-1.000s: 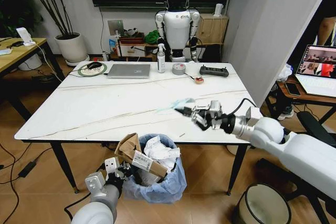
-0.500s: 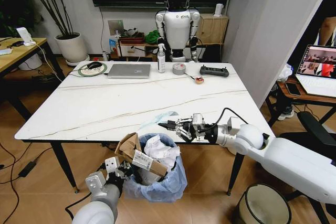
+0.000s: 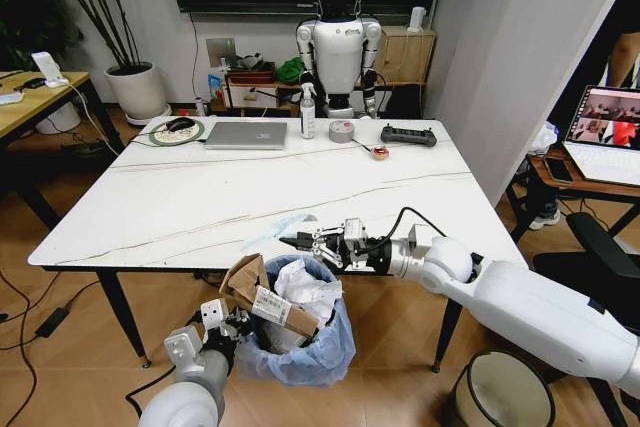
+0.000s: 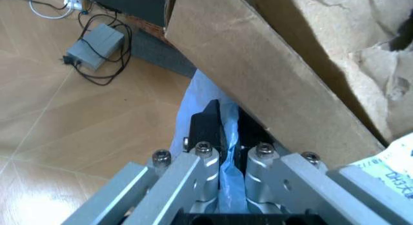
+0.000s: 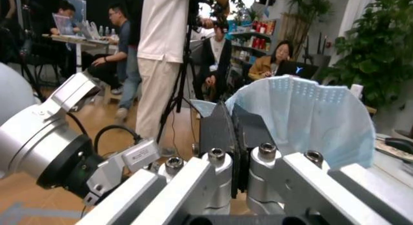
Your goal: Pick up the trash bin and place the trash from the table into it.
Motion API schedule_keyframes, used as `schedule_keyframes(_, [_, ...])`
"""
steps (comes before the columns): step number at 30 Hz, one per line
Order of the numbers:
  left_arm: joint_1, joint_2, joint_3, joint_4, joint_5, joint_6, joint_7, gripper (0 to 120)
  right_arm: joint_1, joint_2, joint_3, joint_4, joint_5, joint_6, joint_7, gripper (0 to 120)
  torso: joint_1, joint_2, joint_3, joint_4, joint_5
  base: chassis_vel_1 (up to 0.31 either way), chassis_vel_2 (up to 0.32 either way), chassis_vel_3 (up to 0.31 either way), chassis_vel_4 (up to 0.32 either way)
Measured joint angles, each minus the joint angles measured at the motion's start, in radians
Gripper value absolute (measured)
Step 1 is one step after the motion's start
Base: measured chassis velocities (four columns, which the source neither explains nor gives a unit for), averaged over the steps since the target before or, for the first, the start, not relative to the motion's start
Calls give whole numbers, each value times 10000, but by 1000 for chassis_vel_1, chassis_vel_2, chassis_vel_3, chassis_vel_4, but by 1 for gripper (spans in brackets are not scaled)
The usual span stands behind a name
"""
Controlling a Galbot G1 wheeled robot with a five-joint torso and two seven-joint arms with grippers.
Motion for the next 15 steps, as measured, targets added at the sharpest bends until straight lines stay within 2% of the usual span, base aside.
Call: schedule_keyframes(15, [-38, -104, 24, 4, 23, 12, -12, 0, -52, 284, -631, 4, -473, 70, -46, 0, 0, 0, 0, 0, 0, 0, 0, 0, 0])
